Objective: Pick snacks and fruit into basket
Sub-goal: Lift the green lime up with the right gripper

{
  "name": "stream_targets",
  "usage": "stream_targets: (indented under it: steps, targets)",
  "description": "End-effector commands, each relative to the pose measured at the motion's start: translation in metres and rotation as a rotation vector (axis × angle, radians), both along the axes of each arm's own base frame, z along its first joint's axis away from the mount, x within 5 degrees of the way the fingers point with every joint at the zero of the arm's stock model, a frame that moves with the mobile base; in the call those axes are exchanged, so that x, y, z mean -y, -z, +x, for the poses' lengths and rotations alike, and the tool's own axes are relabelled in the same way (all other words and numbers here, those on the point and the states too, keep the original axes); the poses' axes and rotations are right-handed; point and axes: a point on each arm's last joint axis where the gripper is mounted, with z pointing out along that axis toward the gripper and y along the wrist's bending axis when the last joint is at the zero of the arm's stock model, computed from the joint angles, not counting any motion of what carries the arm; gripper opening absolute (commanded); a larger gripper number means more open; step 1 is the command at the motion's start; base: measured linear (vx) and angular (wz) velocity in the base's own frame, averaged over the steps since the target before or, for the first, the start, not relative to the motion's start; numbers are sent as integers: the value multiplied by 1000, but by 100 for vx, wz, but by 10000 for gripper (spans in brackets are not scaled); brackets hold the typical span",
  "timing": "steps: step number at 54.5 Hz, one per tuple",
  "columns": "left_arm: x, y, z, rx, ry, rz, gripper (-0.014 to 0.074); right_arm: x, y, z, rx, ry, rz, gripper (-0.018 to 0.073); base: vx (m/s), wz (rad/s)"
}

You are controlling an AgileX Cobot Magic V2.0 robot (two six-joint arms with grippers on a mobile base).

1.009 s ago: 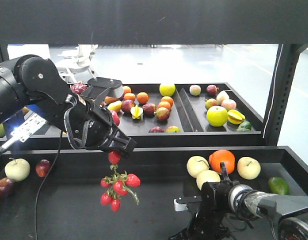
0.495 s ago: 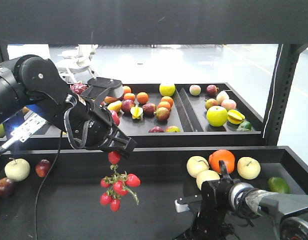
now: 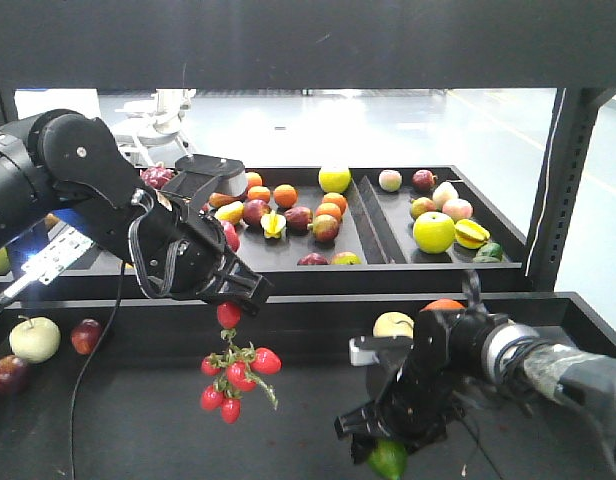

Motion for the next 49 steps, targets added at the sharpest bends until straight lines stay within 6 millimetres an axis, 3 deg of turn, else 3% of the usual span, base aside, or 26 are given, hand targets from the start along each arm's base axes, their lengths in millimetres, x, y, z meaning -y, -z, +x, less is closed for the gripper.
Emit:
stream_targets:
  steps: [1,16,37,49]
  targets:
    - [-4,-35,-12,113,-15,-81,-6,1,-57,0,150,12,57,-11,0,0]
    - [-4,-35,-12,113,-15,-81,-6,6,-98,-15,237,19,84,-11,0,0]
    - [-4,-35,-12,113,-15,-81,-6,23,-123,-65,382,58,115,-11,0,0]
    - [-4,-35,-12,113,-15,-81,-6,31,-164,-91,502,65,154,-9,0,0]
